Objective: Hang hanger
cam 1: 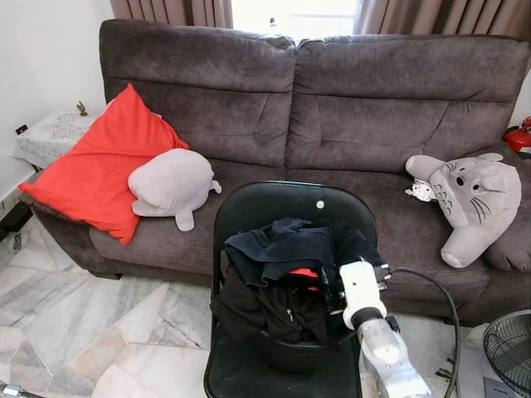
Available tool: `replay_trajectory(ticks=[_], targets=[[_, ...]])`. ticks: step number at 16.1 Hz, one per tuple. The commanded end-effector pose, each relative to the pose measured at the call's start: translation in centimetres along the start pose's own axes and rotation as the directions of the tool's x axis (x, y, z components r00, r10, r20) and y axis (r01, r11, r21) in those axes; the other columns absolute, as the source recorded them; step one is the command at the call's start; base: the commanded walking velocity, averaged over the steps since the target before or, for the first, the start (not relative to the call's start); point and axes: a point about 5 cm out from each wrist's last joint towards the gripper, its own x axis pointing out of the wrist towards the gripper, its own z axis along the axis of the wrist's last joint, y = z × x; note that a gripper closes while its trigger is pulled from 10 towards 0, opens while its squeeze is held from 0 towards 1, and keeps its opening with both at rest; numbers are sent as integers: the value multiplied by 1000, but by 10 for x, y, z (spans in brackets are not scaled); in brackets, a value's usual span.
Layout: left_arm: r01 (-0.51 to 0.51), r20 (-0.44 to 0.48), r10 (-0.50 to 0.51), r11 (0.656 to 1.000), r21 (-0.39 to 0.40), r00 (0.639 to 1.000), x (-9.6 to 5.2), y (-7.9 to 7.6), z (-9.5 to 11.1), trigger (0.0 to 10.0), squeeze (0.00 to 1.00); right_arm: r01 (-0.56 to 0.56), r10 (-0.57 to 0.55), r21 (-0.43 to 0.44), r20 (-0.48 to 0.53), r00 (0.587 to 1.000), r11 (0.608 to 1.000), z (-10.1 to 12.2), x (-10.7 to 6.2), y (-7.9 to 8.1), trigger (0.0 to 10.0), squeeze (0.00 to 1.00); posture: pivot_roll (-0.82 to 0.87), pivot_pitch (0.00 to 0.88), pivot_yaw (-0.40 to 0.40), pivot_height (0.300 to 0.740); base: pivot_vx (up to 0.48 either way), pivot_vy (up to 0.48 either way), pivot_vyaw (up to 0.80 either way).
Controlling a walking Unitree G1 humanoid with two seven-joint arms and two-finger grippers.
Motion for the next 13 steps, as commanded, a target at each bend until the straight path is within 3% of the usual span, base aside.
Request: replay_trajectory(ticks=[1,7,9,13], targets=[[-3,-16,3,1000,17,1000,-1,3,-2,10000,0,8,-8,4,0,1000,1000,1,-1,0,10000,0,45,3,36,740,0,0,0],[-4,-14,4,1000,16,1000,-1,3,-2,10000,0,11,-11,-16,-3,1000,1000,3,3,-7,10000,0,46,0,36,740,0,0,0],[-5,-14,5,1000,16,1000,-1,3,-1,10000,0,19,-18,-31,18,1000,999,12,12,-15,10000,0,51,0,37,740,0,0,0],[-3,-16,3,1000,19,1000,-1,3,-1,10000,0,-31,33,-46,38,999,998,20,18,-12,10000,0,53,0,39,740,0,0,0]])
